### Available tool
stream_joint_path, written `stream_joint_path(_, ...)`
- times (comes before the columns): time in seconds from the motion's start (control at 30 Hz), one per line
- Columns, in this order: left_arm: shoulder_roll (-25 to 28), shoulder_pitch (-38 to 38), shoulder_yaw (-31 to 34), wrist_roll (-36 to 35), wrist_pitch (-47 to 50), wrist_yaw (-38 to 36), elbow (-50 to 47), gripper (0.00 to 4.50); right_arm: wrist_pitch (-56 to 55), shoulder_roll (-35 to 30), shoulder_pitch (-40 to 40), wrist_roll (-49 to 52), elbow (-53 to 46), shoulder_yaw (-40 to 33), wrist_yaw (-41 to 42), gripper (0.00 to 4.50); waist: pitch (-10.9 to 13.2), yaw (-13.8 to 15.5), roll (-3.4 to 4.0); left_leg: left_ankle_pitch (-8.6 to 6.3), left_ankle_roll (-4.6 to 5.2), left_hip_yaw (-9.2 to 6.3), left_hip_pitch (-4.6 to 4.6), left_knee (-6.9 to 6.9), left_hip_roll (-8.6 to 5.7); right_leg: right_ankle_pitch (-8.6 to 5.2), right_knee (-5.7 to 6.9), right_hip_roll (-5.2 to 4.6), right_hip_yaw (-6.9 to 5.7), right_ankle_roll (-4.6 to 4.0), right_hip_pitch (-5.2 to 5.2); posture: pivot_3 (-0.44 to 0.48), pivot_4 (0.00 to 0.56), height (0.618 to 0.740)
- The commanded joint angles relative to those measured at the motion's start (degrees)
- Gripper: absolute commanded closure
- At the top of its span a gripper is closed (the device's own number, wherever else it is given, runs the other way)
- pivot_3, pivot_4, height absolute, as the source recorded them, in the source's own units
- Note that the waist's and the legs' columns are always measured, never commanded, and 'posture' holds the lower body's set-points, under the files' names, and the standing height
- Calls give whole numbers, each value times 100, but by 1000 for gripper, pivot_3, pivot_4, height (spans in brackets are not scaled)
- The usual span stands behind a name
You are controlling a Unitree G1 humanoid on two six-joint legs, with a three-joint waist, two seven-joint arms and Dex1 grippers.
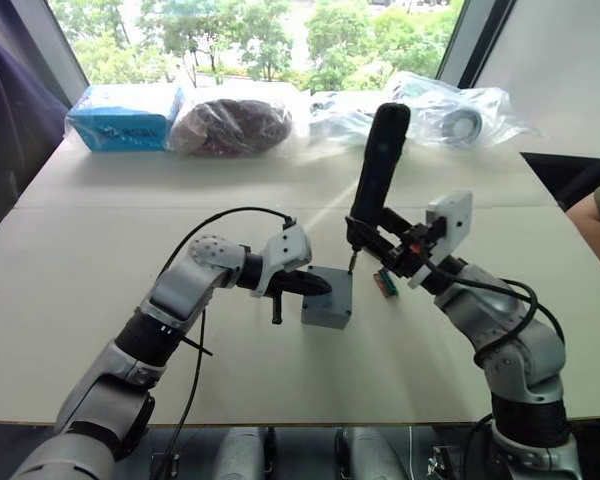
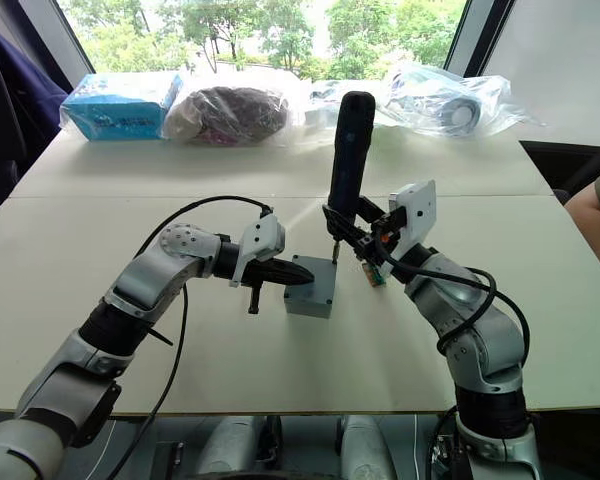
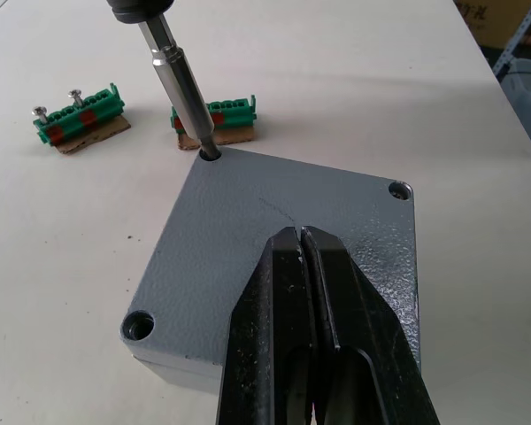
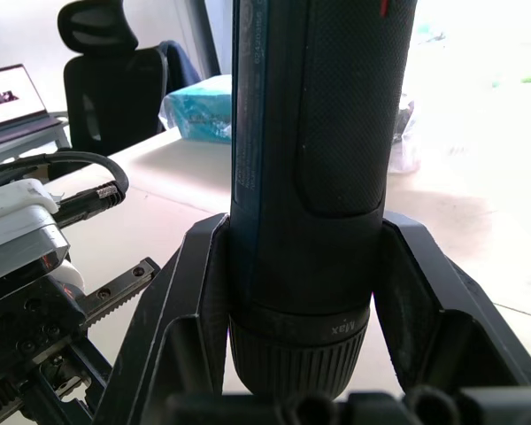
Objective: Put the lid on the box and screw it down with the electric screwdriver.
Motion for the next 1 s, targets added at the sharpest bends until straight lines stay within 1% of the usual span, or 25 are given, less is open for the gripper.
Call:
stream_joint_path(0.03,61,111,-122,141,20,-29,67,4500,-208,57,445,-312,14,322,25,2755,-11,-2,-7,-1,2,0,5,0,1,0,0,1,0,0,5,0,150,740)
stream_joint_path(0.27,32,135,-112,178,37,-28,42,4500,-639,73,773,-776,321,539,-30,2755,-27,-8,-18,-6,8,-1,61,-6,5,-3,-7,3,0,-4,58,0,150,740)
stream_joint_path(0.43,22,107,-93,195,21,-36,95,4500,-801,-41,825,-1058,513,668,27,2755,-39,-4,-27,-7,9,-1,74,-9,6,-4,-9,2,1,-7,70,0,150,740)
stream_joint_path(0.7,33,116,-71,190,35,-44,97,4500,-823,-22,847,-1077,608,676,104,2755,-73,-1,-57,-9,11,-1,87,-12,6,-7,-9,-1,1,-12,83,0,150,740)
stream_joint_path(1.0,39,119,-60,192,57,-29,84,4500,-809,-31,849,-1048,605,637,150,2755,-97,-1,-59,-10,13,-2,88,-17,5,-16,-9,-9,0,-28,82,0,150,740)
